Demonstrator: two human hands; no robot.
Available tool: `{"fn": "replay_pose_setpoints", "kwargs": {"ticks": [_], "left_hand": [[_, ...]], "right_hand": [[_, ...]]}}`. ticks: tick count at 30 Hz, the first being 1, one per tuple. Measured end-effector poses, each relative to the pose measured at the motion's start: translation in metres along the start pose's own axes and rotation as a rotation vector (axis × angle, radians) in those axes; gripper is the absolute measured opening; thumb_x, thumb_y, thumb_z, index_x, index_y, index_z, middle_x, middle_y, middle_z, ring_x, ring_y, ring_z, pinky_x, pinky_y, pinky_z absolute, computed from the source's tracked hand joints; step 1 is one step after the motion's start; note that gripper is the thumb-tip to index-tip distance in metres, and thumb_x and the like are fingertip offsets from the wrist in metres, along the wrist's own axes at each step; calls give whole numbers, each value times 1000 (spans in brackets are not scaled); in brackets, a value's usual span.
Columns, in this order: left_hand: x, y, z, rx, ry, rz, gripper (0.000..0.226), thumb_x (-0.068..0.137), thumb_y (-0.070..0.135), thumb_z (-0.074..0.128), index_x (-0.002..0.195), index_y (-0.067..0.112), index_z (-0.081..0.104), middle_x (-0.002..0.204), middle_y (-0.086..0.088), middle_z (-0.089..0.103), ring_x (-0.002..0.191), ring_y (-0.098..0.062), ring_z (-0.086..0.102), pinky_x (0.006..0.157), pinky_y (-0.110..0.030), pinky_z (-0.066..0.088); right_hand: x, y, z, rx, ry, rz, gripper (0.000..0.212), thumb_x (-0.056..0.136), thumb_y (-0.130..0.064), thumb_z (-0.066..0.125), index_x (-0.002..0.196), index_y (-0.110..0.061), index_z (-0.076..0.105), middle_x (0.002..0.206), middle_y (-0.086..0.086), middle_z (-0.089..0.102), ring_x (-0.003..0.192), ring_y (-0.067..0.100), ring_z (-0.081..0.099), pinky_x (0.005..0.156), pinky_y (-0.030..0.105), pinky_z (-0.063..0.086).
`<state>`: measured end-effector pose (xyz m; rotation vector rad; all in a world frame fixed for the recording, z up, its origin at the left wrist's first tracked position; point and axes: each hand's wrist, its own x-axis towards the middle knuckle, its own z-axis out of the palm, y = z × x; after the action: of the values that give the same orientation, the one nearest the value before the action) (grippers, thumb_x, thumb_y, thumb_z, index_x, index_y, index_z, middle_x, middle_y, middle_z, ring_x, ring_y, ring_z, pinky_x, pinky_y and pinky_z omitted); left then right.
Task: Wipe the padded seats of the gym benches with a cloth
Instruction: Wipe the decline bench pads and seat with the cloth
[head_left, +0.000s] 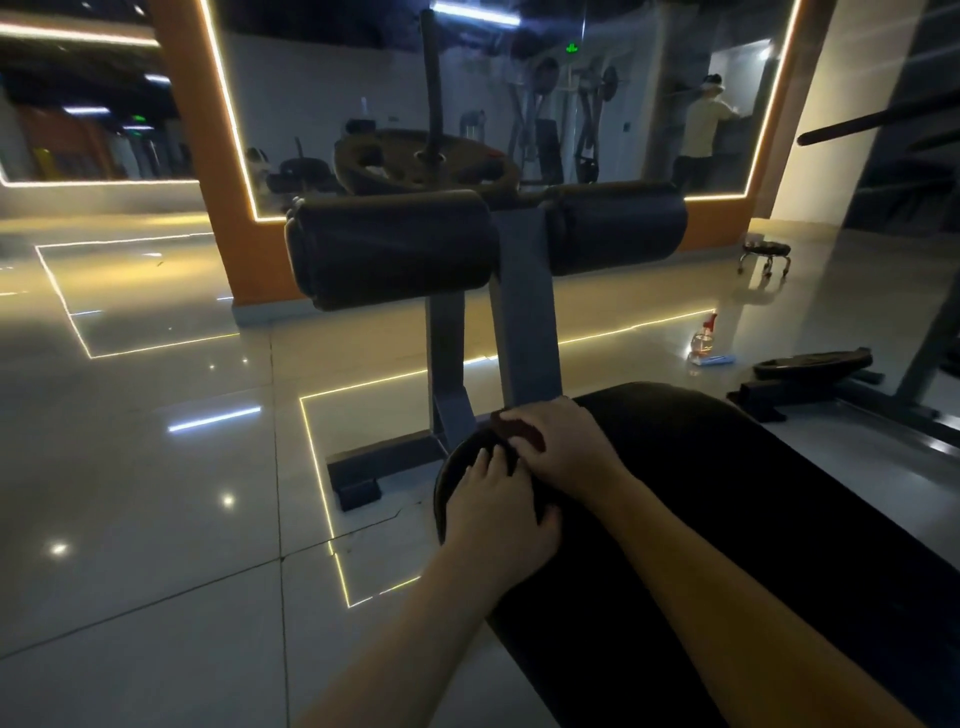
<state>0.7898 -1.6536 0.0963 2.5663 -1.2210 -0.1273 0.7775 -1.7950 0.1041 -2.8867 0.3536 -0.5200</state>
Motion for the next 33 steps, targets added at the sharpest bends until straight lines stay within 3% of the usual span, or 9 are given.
{"fn": "replay_pose_setpoints", "kwargs": {"ticks": [5,11,14,17,22,27,31,33], "left_hand": [[-6,6,15,101,-21,-47,79,98,61,24,157,17,-4,163,-12,-10,150,-30,-13,123,-44,-3],[-1,7,14,134,-51,-86,79,97,65,18,156,18,-7,163,-11,-15,149,-30,-18,122,-43,-7],[-1,8,16,127,-38,-92,78,97,64,19,156,20,-6,163,-8,-15,149,-27,-19,122,-41,-9],[0,9,15,128,-53,-95,77,97,63,23,157,22,-5,163,-6,-15,149,-28,-20,121,-42,-9],[20,22,3,155,-131,-74,71,99,57,26,157,28,-2,164,-8,-10,146,-46,-15,119,-58,-3],[21,8,10,125,-67,-29,69,97,65,21,156,35,0,164,-2,-12,147,-39,-20,119,-56,-9],[20,1,20,79,-36,-42,69,95,67,19,154,39,-2,163,3,-17,145,-34,-26,117,-53,-17],[22,0,21,68,-32,-44,69,95,68,19,154,40,-4,162,3,-19,145,-33,-28,117,-53,-18]], "right_hand": [[17,12,3,-102,53,27,36,96,-36,53,131,-26,54,127,1,52,116,18,46,94,32,43],[48,59,-15,3,50,441,30,94,-30,59,120,-14,63,115,10,58,104,25,57,82,33,46],[52,51,-12,17,26,414,22,93,-24,59,111,-13,65,105,6,61,95,20,57,77,31,41],[48,33,-8,58,-46,248,17,92,-18,60,109,-16,64,97,-1,57,95,15,55,79,28,39],[53,29,-15,41,-177,75,23,95,-19,59,117,-20,64,108,-1,61,100,14,55,90,31,45],[65,65,-22,-150,-101,252,31,95,-29,56,124,-18,61,117,10,55,109,27,53,88,37,46],[66,65,-13,-77,-124,308,40,94,-45,59,121,-15,59,116,8,60,106,25,57,87,37,46],[67,60,-10,-34,-112,304,39,94,-44,60,121,-15,61,115,7,63,106,24,58,88,35,45]]}}
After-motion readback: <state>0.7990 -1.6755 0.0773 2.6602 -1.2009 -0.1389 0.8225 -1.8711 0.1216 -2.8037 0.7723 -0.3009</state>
